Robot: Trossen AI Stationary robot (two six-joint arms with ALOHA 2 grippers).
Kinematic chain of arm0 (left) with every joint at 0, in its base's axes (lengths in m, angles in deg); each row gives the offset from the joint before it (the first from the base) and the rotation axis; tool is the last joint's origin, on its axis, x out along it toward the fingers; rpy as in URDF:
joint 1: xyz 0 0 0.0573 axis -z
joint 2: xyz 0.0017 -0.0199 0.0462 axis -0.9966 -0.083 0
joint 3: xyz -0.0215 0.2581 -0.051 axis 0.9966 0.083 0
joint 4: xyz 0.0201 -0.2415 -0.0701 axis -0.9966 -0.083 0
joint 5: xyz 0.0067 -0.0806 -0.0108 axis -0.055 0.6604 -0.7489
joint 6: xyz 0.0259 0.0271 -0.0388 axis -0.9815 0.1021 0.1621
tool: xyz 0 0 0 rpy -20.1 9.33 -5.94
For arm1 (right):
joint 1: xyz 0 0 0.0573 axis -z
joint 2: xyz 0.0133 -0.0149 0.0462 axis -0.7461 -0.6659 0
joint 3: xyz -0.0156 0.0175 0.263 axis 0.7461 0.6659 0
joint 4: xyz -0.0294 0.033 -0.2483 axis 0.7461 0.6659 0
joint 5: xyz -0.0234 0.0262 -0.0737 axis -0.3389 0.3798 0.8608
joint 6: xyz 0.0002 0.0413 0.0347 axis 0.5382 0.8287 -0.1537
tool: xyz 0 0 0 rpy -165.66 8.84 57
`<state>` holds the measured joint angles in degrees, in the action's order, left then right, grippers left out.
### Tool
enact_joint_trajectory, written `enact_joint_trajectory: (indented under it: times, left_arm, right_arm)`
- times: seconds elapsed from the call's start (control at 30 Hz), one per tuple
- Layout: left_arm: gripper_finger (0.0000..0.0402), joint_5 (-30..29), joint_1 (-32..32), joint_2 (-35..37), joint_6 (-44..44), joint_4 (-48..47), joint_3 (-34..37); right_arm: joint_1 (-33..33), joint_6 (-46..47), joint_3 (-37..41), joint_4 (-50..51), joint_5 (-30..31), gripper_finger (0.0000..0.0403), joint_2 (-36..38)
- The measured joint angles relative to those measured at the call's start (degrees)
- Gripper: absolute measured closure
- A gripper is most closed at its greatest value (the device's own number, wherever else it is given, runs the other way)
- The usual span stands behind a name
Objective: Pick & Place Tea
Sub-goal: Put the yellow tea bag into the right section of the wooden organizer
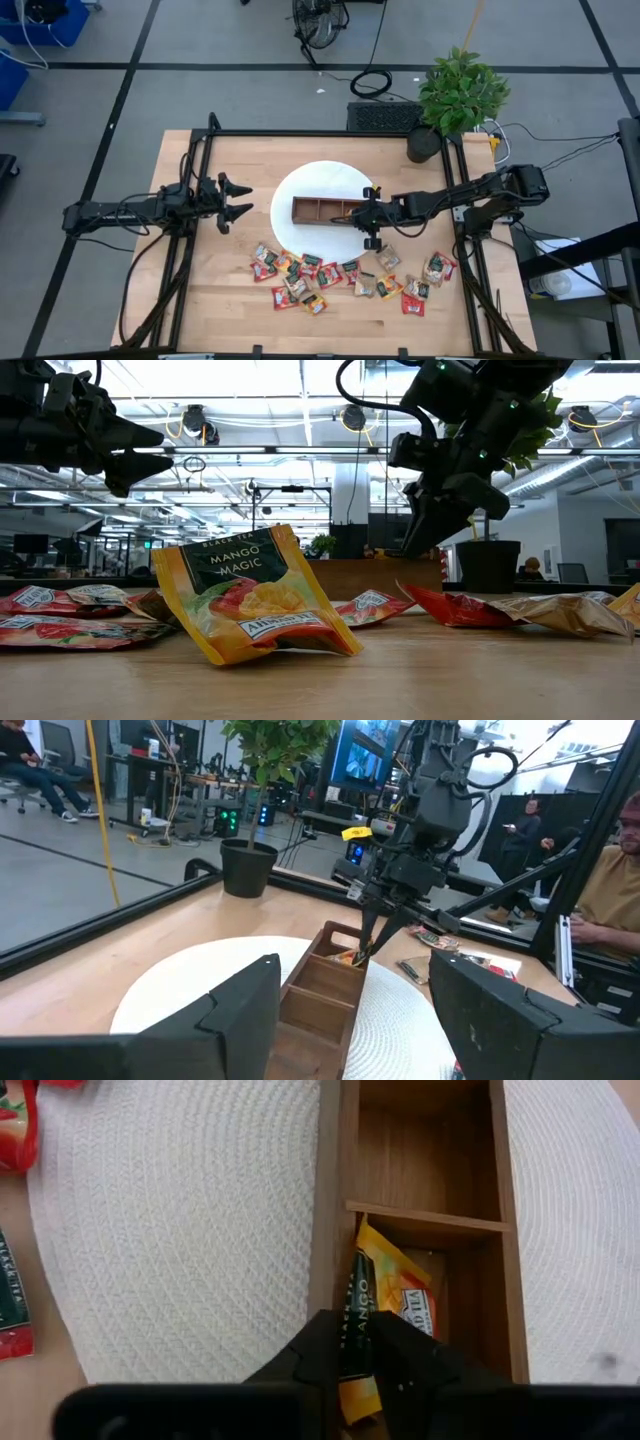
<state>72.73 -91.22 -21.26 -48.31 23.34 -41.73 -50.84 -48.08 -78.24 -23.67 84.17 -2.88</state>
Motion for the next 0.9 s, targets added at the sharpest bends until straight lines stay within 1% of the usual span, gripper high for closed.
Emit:
enact_joint_trajectory:
  times: [0.07, 0.13, 0.2, 0.4, 0.63, 0.9]
  left_arm:
    - [0.0149, 0.0, 0.0, 0.0, 0.0, 0.0, 0.0]
    - [0.0149, 0.0, 0.0, 0.0, 0.0, 0.0, 0.0]
    - [0.0149, 0.0, 0.0, 0.0, 0.0, 0.0, 0.0]
    - [0.0149, 0.0, 0.0, 0.0, 0.0, 0.0, 0.0]
    - [0.0149, 0.0, 0.0, 0.0, -0.1, 0.0, 0.0]
    - [0.0149, 0.0, 0.0, 0.0, 0.0, 0.0, 0.0]
  right_arm:
    - [0.0, -0.1, 0.0, 0.0, 0.0, 0.0387, 0.0]
    - [0.0, -0.9, 0.0, 0.0, 0.1, 0.0398, 0.0]
    - [0.0, -0.9, 0.0, -0.3, 0.5, 0.0399, 0.0]
    - [0.0, -1.6, 0.0, -0.6, 4.9, 0.0402, 0.0]
    - [0.8, -2.6, 0.0, -1.5, 5.2, 0.0403, 0.0]
    - [3.1, -4.0, 0.0, -1.4, 9.3, 0.0403, 0.0]
